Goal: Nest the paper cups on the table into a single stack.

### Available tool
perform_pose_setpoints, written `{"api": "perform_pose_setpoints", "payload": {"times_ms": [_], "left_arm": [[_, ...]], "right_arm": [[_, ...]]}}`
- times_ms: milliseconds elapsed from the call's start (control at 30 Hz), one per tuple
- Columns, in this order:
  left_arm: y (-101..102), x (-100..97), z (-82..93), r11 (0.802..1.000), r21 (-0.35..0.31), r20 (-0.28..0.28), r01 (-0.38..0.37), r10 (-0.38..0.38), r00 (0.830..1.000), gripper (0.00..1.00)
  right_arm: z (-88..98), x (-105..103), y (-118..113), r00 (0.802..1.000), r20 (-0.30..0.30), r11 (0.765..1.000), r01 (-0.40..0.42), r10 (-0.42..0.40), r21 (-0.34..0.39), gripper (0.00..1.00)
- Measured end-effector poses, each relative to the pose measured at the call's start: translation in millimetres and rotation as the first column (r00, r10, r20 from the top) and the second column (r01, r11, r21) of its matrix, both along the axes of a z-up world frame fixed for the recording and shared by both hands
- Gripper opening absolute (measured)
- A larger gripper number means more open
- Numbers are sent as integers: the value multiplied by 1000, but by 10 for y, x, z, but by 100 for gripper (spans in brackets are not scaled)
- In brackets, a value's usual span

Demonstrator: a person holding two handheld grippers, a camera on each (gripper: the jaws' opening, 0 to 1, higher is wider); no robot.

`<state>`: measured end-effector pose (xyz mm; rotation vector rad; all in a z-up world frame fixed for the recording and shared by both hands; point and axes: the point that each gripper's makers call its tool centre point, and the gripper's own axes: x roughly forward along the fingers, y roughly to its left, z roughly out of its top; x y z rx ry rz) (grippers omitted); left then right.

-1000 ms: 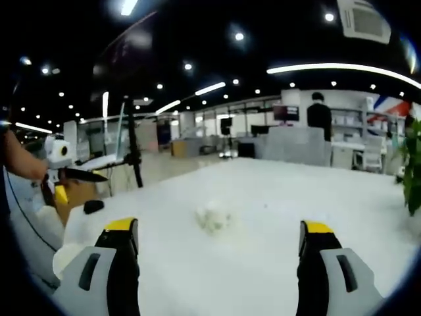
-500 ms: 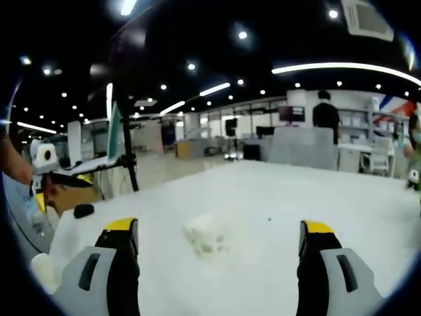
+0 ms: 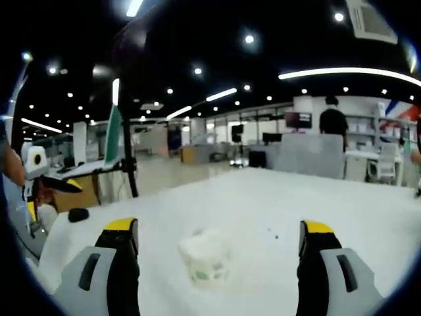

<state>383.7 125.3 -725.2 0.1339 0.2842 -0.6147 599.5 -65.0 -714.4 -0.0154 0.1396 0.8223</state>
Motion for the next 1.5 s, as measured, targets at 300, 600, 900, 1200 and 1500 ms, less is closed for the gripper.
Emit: {"api": "perform_pose_setpoints", "payload": {"times_ms": [300,600,900,1200,1500], "left_arm": [[42,7,-23,1000,5,-1,-18,18,1000,98],[106,-61,-73,999,6,-16,-42,42,999,98],[144,-99,-100,999,7,-29,-53,53,998,98],[139,-117,-125,999,5,-37,-51,51,998,98],[110,-88,-103,999,1,-31,-42,42,999,98]], "right_arm": [[-380,67,165,998,-63,1000,-12,10,-22,98],[-770,102,284,994,-106,995,16,-26,-103,73],[-1040,95,420,984,-177,993,1,-22,-115,59],[-1119,78,418,978,-206,992,-6,-21,-126,39],[-1053,30,399,981,-195,991,-11,-16,-137,38]]}}
